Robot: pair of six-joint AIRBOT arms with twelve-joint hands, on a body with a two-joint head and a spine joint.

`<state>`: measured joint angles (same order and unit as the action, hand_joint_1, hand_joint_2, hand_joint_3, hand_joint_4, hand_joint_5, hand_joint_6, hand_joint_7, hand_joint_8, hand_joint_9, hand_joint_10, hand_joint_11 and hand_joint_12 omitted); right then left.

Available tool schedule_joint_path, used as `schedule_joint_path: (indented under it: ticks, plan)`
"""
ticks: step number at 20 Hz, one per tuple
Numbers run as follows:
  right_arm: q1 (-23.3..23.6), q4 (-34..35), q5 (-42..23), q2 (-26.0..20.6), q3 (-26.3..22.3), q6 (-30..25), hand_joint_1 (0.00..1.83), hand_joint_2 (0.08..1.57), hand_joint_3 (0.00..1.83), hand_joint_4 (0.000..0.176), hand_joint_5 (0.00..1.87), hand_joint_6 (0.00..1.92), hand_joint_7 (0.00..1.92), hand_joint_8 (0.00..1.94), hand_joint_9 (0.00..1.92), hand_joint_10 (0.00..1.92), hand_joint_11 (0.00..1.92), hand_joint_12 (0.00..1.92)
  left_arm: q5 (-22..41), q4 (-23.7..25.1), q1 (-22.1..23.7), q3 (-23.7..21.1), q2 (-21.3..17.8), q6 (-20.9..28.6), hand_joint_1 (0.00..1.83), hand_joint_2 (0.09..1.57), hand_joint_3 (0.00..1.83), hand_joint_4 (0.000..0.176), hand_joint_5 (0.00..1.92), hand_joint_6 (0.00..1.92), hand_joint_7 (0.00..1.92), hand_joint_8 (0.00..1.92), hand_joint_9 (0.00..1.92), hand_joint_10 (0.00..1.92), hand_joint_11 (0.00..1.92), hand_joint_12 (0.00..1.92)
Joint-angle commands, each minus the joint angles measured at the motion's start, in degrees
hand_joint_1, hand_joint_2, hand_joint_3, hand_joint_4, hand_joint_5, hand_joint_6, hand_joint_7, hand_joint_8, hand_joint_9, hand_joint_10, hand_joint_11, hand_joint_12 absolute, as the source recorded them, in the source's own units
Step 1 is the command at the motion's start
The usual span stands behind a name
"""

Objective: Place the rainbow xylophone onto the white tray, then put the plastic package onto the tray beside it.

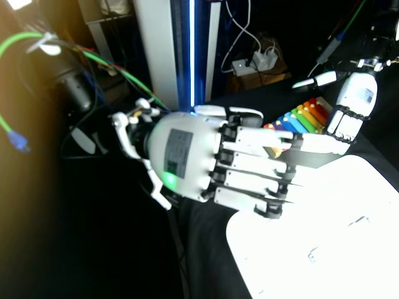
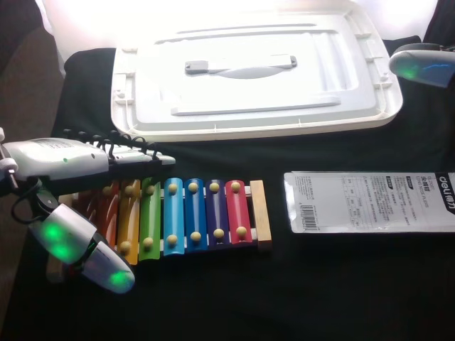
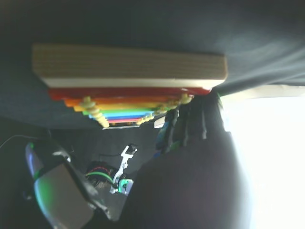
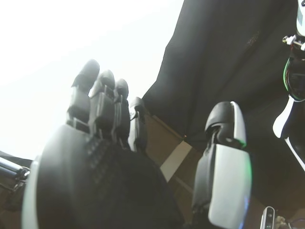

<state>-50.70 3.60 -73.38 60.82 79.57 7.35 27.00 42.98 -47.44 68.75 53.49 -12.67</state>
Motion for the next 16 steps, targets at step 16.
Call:
schedule_joint_path:
  ticks: [16]
  plan:
    - [0.49, 1.56, -6.66, -0.04, 0.25, -0.61, 0.91, 0.91, 0.0, 0.133, 0.21, 0.0, 0.27, 0.0, 0.24, 0.0, 0.0, 0.66, -0.75, 1.19, -1.88, -0.35, 2.09, -0.13, 0.89, 0.56, 0.0, 0.0, 0.0, 0.0, 0.06, 0.01, 0.1, 0.02, 0.14, 0.1]
